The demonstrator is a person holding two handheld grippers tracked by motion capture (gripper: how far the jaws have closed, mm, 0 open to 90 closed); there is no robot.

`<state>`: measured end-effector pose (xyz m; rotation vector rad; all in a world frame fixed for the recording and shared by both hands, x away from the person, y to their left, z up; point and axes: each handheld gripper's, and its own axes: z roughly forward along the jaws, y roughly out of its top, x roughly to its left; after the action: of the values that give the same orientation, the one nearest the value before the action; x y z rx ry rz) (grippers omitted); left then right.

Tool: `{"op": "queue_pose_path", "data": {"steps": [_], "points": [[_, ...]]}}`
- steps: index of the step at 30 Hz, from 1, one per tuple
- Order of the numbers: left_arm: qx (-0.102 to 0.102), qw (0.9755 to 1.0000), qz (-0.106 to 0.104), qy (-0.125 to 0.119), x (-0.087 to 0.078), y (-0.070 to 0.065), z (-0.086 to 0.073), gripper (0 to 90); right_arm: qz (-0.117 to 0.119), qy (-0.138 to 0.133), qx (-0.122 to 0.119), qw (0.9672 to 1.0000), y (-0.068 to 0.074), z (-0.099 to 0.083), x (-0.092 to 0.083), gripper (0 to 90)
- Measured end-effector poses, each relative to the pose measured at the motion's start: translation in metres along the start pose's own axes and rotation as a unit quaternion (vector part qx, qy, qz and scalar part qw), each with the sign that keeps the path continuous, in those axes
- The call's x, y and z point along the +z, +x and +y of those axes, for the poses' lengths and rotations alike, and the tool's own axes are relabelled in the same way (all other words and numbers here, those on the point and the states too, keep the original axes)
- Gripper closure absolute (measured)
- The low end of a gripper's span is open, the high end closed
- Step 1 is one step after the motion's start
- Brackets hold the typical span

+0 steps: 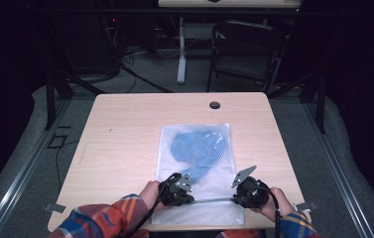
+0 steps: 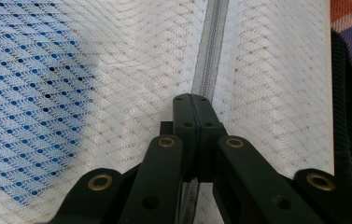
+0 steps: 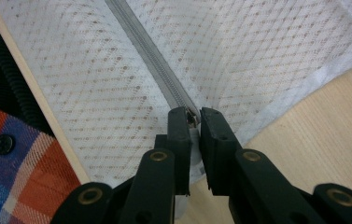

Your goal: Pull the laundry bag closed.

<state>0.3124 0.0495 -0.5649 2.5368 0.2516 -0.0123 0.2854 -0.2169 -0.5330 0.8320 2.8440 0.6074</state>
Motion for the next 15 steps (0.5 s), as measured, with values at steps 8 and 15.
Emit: {"op": "queue_pose_path", "data": {"steps": [8,15], "points": [[0.000,1.0000,0.000,-0.002,0.0003,-0.0004,-0.0001,90.0,-0.001,0.013,-0.003,0.9999,-0.0028,-0.0020,-0.0014,83.0],[0.000,1.0000,-0.003,-0.003,0.0005,-0.0003,-0.0002,90.0,-0.006,0.021,-0.001,0.9998,-0.0027,-0.0032,0.0009,83.0]]}}
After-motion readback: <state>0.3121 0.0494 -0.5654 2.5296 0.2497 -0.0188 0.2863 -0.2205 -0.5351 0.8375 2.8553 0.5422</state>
